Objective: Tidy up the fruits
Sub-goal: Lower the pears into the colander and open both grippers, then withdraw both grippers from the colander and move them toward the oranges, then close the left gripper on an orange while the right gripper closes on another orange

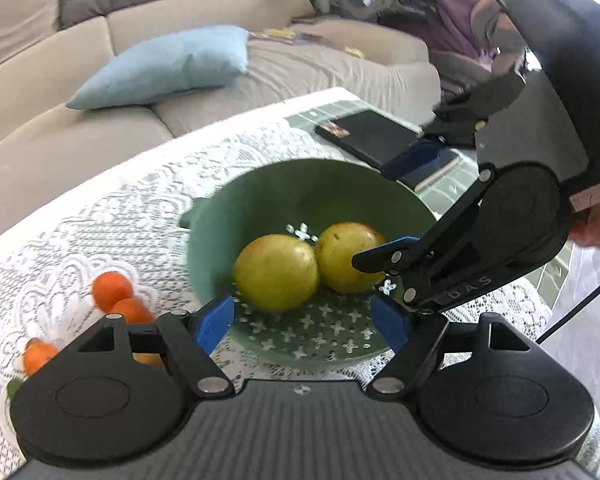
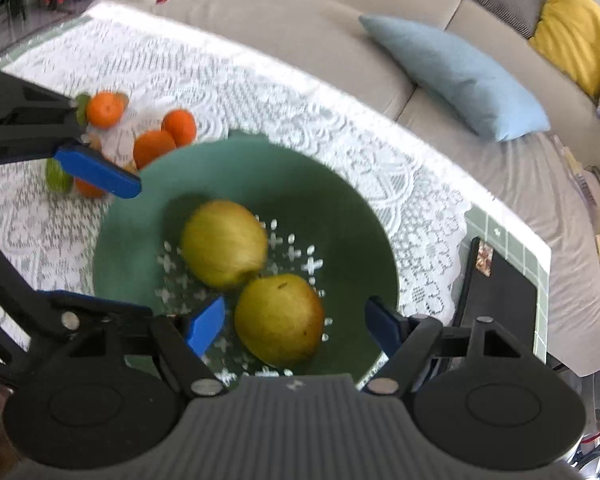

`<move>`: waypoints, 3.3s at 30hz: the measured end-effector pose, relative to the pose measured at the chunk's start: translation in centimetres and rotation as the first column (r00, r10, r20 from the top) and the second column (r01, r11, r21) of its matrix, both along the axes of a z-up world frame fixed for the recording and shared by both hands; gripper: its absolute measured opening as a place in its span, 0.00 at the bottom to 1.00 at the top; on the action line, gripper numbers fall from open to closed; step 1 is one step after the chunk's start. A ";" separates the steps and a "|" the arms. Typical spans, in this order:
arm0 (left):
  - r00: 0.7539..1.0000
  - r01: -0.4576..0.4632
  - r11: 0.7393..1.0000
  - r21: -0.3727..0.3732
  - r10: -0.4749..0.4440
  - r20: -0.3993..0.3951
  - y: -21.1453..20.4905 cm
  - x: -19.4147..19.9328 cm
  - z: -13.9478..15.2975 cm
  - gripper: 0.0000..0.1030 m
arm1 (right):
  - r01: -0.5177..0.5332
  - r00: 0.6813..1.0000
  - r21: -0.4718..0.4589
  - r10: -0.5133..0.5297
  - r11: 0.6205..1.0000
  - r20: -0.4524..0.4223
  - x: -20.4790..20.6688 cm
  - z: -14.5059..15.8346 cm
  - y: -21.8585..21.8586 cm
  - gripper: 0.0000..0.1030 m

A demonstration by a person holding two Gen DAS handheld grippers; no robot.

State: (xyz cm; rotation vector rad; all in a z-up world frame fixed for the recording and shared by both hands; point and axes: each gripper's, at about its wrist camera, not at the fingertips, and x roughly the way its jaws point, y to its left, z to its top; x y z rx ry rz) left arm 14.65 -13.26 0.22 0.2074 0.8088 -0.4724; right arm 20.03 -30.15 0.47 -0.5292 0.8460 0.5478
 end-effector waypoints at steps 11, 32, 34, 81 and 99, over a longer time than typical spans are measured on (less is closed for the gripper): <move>0.977 -0.168 0.983 -0.077 0.176 0.119 5.6 -3.0 2.0 0.89 | 0.101 0.976 0.243 -0.144 0.965 0.164 -3.7 1.4 2.2 0.73; 0.897 -0.394 0.892 -0.223 0.426 0.120 18.5 -4.5 -0.2 0.82 | 0.057 0.931 0.481 -0.220 0.875 0.291 -10.6 -1.4 13.0 0.45; 0.896 -0.397 0.890 -0.222 0.429 0.117 19.2 -4.2 -0.8 0.80 | 0.051 0.942 0.475 -0.200 0.878 0.269 -10.5 -2.5 14.1 0.36; 0.888 -0.431 0.902 -0.020 0.428 0.166 18.4 2.4 -6.8 0.43 | 0.285 0.957 0.577 -0.265 0.765 -0.120 -4.8 -9.8 15.0 0.39; 0.912 -0.347 0.932 -0.106 0.361 0.194 17.0 -0.3 -4.7 0.39 | 0.221 0.962 0.512 -0.270 0.830 0.023 -6.2 -9.0 15.1 0.38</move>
